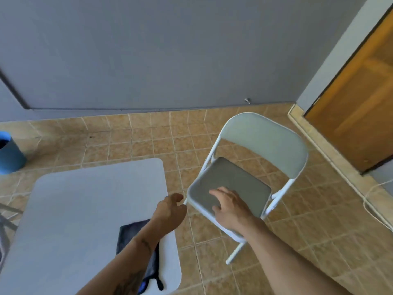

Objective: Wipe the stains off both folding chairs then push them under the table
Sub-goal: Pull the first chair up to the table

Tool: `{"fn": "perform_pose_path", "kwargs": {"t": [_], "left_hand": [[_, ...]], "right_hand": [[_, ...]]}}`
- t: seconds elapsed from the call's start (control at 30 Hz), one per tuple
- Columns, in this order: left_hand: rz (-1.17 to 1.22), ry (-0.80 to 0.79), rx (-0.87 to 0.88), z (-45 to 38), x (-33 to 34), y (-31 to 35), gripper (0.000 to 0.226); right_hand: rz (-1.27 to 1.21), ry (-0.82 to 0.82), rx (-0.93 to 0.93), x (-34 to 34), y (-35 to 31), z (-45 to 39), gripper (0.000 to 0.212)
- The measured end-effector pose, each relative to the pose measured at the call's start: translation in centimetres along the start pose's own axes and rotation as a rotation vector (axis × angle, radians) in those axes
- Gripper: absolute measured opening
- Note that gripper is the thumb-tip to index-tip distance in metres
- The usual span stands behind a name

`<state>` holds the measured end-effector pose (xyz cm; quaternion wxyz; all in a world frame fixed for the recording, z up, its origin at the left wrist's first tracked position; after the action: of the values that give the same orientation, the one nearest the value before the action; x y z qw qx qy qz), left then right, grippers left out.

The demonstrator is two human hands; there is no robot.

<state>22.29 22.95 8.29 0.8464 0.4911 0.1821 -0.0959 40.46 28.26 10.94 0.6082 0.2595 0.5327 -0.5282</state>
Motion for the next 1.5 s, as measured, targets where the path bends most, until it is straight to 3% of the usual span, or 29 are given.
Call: {"fn": "perform_pose_path", "kwargs": {"t": [0.2, 0.4, 0.7, 0.9, 1.13, 1.27, 1.4, 1.5], "left_hand": [[-0.060, 0.043, 0.137, -1.6, 4.7, 11.8, 0.041], [-0.017, 0.107, 0.210, -2.6, 13.2, 21.6, 0.035], [0.158, 0.093, 0.167, -3.7, 25.6, 31.4, 0.038], [0.180, 0.109, 0.174, -7.7, 30.4, 37.0, 0.040], [0.283, 0.173, 0.040, -17.8, 35.2, 38.9, 0.056], [0.252, 0.241, -0.069, -23.3, 37.5, 38.6, 0.067], [0.235, 0.302, -0.248, -27.2, 38.9, 37.4, 0.063], [0.307, 0.317, -0.349, -29.5, 40.8, 36.6, 0.080]], "right_hand": [[0.018, 0.164, 0.103, -10.3, 12.2, 1.6, 0.051], [0.002, 0.219, 0.122, -17.5, 25.2, 3.0, 0.051], [0.023, 0.246, 0.095, -28.2, 39.9, 4.3, 0.049], [0.057, 0.287, 0.018, -33.3, 44.0, 0.9, 0.051], [0.127, 0.231, -0.098, -35.4, 46.3, -7.7, 0.054], [0.169, 0.155, -0.161, -35.9, 47.0, -13.6, 0.054], [0.205, 0.045, -0.199, -35.7, 47.9, -18.5, 0.052], [0.239, -0.050, -0.243, -35.0, 48.5, -22.0, 0.051]]}}
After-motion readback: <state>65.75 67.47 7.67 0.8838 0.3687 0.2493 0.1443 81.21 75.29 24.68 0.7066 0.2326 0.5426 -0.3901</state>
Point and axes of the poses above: each hand's wrist, its own z-axis away from the middle knuckle, its own x-axis out of the palm, y = z × x, the point moved 8 cm from there along -z, towards the middle knuckle, and after that the axes turned 7 degrees about z, right-handed, at the moved point
